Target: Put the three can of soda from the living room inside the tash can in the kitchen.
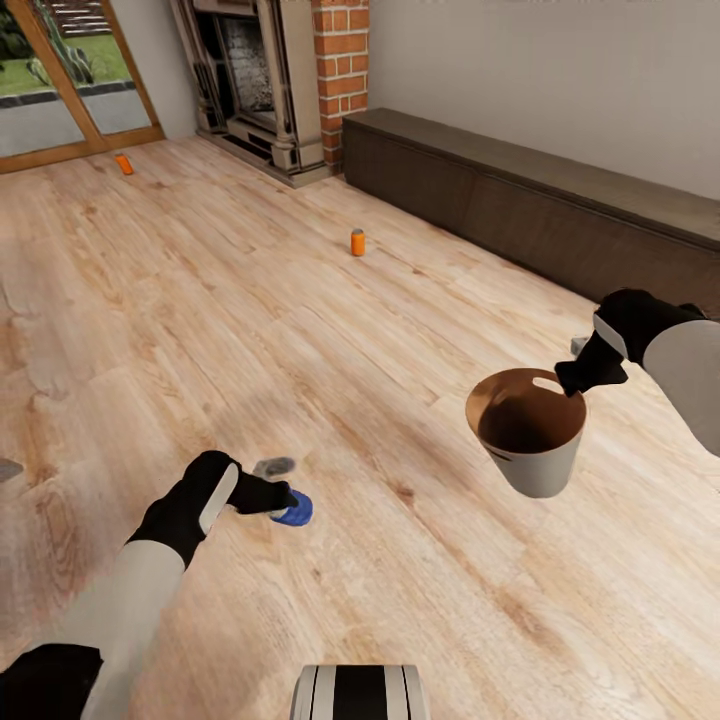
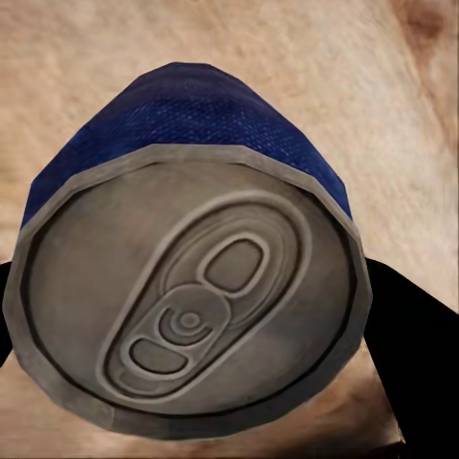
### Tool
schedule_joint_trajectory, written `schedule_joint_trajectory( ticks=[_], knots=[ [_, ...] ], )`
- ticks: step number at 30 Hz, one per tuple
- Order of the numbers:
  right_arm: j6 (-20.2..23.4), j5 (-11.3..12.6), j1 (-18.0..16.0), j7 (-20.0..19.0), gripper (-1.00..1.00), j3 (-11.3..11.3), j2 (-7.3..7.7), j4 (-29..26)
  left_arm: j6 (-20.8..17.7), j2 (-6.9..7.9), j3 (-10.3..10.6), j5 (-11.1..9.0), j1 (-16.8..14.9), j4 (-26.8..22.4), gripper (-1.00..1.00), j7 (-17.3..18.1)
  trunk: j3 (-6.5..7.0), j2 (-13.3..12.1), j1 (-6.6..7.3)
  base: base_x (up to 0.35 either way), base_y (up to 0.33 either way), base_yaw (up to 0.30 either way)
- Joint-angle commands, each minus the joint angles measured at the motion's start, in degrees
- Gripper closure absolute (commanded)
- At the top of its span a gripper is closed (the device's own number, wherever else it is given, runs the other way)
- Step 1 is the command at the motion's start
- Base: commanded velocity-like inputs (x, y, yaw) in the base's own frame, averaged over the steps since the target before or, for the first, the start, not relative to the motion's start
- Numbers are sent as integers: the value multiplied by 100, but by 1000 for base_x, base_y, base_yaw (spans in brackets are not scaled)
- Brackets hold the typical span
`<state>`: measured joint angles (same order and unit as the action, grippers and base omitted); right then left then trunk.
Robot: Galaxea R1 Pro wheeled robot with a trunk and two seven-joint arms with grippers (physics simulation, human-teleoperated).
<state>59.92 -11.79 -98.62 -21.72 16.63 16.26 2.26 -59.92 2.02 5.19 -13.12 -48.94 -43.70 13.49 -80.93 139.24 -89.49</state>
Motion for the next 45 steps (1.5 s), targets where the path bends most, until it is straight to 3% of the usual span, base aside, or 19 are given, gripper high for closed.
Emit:
schedule_joint_trajectory(
  ticks=[1, 3, 7, 8, 9, 14, 15, 18, 22, 25, 27, 28, 30, 31, 33, 36, 37, 42, 45],
  knots=[
    [8, 45, 22, -15, 100, -25, -30, 0, -8, 33, 1, -59, -123, -3, 100, 57, 19, -41, 24, 0, 0, 0],
    [8, 54, 87, -16, 100, -38, -143, 2, -8, 170, 3, -93, -359, -1, 100, 289, 55, -121, 68, 0, 0, 0],
    [8, 70, 258, -39, 100, -53, -308, -17, -8, 633, 13, -127, -777, 114, 100, 1078, 127, -282, 156, 0, 0, 0],
    [8, 72, 288, -45, 100, -55, -342, -18, -8, 698, 16, -129, -882, 209, 100, 1192, 145, -322, 178, 0, 0, 0],
    [8, 76, 399, -57, 100, -63, -481, -22, -8, 832, 25, -132, -1278, 704, 100, 1429, 163, -362, 199, 0, 0, 0],
    [8, 75, 797, -67, 100, -70, -852, -89, -8, 1028, 34, -124, -2214, 1973, 100, 1639, 252, -562, 309, 0, 0, 0],
    [8, 73, 905, -68, 100, -67, -960, -101, -8, 1100, 48, -122, -2540, 2261, 100, 1672, 270, -602, 331, 0, 0, 0],
    [8, 72, 995, -69, 100, -69, -1115, -113, -8, 1128, 48, -121, -2808, 2397, 100, 1692, 324, -723, 397, 0, 0, 0],
    [8, 75, 1027, -69, 100, -69, -1186, -124, -8, 1089, 36, -127, -3199, 2452, 100, 1715, 396, -883, 485, 0, 0, 0],
    [8, 78, 1036, -69, 100, -71, -1239, -127, -8, 986, 30, -130, -3511, 2469, 100, 1723, 450, -1003, 551, 0, 0, 0],
    [8, 79, 1042, -69, 100, -71, -1272, -131, -8, 828, 32, -130, -3732, 2475, 100, 1725, 486, -1084, 595, 0, 0, 0],
    [8, 80, 1044, -69, 100, -72, -1315, -134, -8, 623, 38, -126, -3904, 2493, 100, 1726, 504, -1124, 617, 0, 0, 0],
    [8, 80, 1048, -69, 100, -75, -1368, -134, -8, 462, 42, -124, -3974, 2502, 100, 1727, 540, -1204, 661, 0, 0, 0],
    [8, 80, 1051, -69, 100, -77, -1439, -133, -8, 279, 45, -123, -4018, 2507, 100, 1727, 558, -1244, 683, 0, 0, 0],
    [8, 80, 1058, -69, 100, -78, -1505, -133, -8, 94, 50, -122, -4047, 2510, 100, 1727, 593, -1324, 727, 0, 0, 0],
    [8, 81, 1085, -69, 100, -80, -1602, -134, -8, -314, 86, -108, -4081, 2519, 100, 1727, 629, -1405, 771, 0, 0, 0],
    [8, 81, 1091, -69, 100, -80, -1614, -135, -8, -387, 125, -103, -4084, 2523, 100, 1727, 629, -1405, 771, 0, 0, 0],
    [8, 81, 1125, -69, 100, -94, -1644, -195, -8, -752, 772, -91, -4095, 2539, 100, 1728, 629, -1405, 771, 0, 0, 0],
    [8, 76, 1155, -69, 100, -105, -1641, -260, -8, -869, 926, -88, -4097, 2541, 100, 1731, 629, -1405, 771, 0, 0, 0]
  ],
)
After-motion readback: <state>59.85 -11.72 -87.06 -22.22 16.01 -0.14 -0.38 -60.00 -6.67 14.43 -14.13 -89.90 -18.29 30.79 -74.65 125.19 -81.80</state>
